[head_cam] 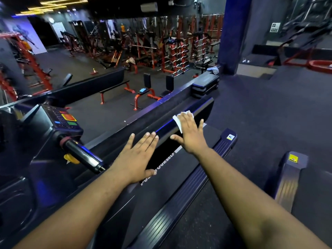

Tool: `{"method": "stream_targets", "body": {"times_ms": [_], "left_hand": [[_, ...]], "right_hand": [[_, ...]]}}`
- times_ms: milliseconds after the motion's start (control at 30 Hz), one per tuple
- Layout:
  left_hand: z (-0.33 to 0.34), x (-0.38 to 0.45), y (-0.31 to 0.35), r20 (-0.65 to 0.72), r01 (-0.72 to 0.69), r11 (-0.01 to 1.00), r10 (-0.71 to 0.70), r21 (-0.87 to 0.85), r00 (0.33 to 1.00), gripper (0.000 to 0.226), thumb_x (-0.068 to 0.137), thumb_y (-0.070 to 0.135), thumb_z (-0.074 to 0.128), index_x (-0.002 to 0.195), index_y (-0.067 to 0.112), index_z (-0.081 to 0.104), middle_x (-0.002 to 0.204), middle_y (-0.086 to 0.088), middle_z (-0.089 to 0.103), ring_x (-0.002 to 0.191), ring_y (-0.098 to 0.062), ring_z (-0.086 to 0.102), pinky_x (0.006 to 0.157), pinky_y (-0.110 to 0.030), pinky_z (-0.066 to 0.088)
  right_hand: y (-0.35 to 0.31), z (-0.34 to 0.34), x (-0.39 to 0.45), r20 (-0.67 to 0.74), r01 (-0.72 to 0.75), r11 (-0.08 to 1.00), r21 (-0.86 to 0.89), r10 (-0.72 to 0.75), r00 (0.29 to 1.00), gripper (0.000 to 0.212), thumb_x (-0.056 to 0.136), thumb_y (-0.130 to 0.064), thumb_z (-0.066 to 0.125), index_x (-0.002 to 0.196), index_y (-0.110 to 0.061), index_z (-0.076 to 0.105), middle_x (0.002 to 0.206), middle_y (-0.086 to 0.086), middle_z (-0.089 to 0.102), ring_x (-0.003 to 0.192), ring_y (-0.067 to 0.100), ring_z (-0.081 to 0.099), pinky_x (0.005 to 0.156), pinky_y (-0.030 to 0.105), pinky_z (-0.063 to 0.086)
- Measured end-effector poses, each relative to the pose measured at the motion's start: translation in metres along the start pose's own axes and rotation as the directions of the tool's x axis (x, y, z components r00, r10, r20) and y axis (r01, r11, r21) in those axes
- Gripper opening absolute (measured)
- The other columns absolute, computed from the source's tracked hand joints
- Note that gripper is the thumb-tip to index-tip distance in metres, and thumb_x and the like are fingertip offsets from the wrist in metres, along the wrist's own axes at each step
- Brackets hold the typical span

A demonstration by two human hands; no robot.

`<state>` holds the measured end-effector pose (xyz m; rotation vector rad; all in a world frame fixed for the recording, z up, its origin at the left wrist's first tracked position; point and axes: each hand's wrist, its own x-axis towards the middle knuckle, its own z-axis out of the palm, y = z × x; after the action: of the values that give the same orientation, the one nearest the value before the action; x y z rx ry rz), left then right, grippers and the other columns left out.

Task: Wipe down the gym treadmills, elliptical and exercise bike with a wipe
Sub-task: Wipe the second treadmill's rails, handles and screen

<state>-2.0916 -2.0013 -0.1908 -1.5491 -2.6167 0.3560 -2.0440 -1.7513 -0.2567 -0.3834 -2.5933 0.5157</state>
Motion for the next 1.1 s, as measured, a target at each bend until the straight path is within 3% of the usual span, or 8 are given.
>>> {"method": "stream_targets", "body": {"times_ms": [100, 267, 433, 567, 733, 800, 967, 1100], "left_hand": [[0.0, 0.018, 0.003, -0.01, -0.026, 0.999, 0.026, -0.037, 1.0, 0.114, 0.091, 0.067, 0.055, 0.159, 0.016, -0.021, 0.169, 0.0, -0.022, 0.154, -0.013, -0.022, 0.125, -0.049, -0.013], [0.007, 0.034, 0.003, -0.027, -0.034, 0.998, 0.032, -0.054, 0.999, 0.111, 0.092, 0.063, 0.057, 0.16, 0.019, -0.018, 0.169, 0.004, -0.021, 0.154, -0.012, -0.021, 0.127, -0.046, -0.008], [0.004, 0.041, 0.002, -0.014, -0.044, 0.998, 0.043, -0.045, 0.999, 0.111, 0.093, 0.059, 0.059, 0.159, 0.021, -0.021, 0.167, 0.005, -0.024, 0.155, -0.013, -0.019, 0.128, -0.046, -0.003], [0.005, 0.045, 0.002, -0.023, -0.034, 0.998, 0.033, -0.062, 0.999, 0.111, 0.092, 0.056, 0.062, 0.16, 0.023, -0.02, 0.168, 0.005, -0.023, 0.155, -0.012, -0.018, 0.128, -0.045, -0.003], [0.006, 0.047, 0.003, -0.027, -0.026, 0.998, 0.024, -0.055, 0.999, 0.11, 0.092, 0.056, 0.062, 0.161, 0.022, -0.018, 0.169, 0.005, -0.021, 0.155, -0.012, -0.017, 0.128, -0.045, -0.002], [0.006, 0.047, 0.003, -0.027, -0.026, 0.998, 0.025, -0.059, 0.999, 0.11, 0.092, 0.056, 0.062, 0.161, 0.022, -0.017, 0.169, 0.005, -0.021, 0.156, -0.012, -0.016, 0.128, -0.045, -0.002], [0.006, 0.048, 0.003, -0.028, -0.019, 0.998, 0.017, -0.055, 0.999, 0.11, 0.092, 0.057, 0.062, 0.161, 0.022, -0.017, 0.169, 0.005, -0.021, 0.155, -0.012, -0.017, 0.128, -0.045, -0.002], [0.006, 0.047, 0.005, -0.038, -0.009, 0.999, 0.007, -0.052, 0.999, 0.11, 0.092, 0.057, 0.062, 0.161, 0.022, -0.017, 0.168, 0.005, -0.021, 0.155, -0.012, -0.017, 0.128, -0.045, -0.003]], "right_hand": [[-0.007, 0.001, -0.008, 0.018, 0.039, 0.999, 0.027, -0.039, 0.999, 0.113, 0.075, -0.093, 0.026, 0.161, -0.021, 0.015, 0.17, 0.001, 0.007, 0.156, 0.019, -0.012, 0.119, 0.068, -0.006], [-0.008, 0.017, -0.032, 0.046, 0.268, 0.963, 0.03, -0.269, 0.962, 0.12, 0.072, -0.096, 0.022, 0.163, -0.019, 0.011, 0.171, 0.0, 0.002, 0.156, 0.019, -0.013, 0.12, 0.064, -0.01], [0.055, -0.01, 0.031, 0.03, -0.019, 0.999, 0.033, 0.018, 0.999, 0.106, 0.078, -0.09, 0.034, 0.161, -0.028, 0.014, 0.17, -0.002, 0.005, 0.155, 0.015, -0.013, 0.118, 0.071, -0.001], [0.065, -0.015, 0.052, 0.026, -0.113, 0.992, 0.055, 0.112, 0.993, 0.108, 0.076, -0.095, 0.019, 0.16, -0.027, 0.019, 0.169, -0.002, 0.006, 0.156, 0.018, -0.012, 0.116, 0.073, 0.0], [0.046, -0.013, 0.038, 0.113, 0.157, 0.988, -0.007, -0.155, 0.981, 0.116, 0.072, -0.099, 0.013, 0.16, -0.024, 0.024, 0.168, 0.0, 0.018, 0.157, 0.02, -0.005, 0.117, 0.066, -0.007], [0.063, -0.019, 0.046, 0.138, 0.174, 0.984, -0.029, -0.168, 0.976, 0.116, 0.071, -0.1, 0.012, 0.16, -0.027, 0.024, 0.168, -0.002, 0.018, 0.157, 0.018, -0.003, 0.118, 0.067, -0.008], [0.109, -0.023, 0.079, 0.034, -0.213, 0.973, 0.089, 0.211, 0.977, 0.094, 0.088, -0.082, 0.03, 0.162, -0.027, 0.012, 0.17, -0.005, -0.001, 0.156, 0.015, -0.011, 0.116, 0.069, -0.003], [0.078, -0.004, 0.07, -0.038, -0.391, 0.784, 0.482, 0.464, 0.885, 0.109, 0.085, -0.086, 0.029, 0.162, -0.017, -0.006, 0.17, -0.003, -0.013, 0.155, 0.013, -0.015, 0.118, 0.07, -0.002]]}}
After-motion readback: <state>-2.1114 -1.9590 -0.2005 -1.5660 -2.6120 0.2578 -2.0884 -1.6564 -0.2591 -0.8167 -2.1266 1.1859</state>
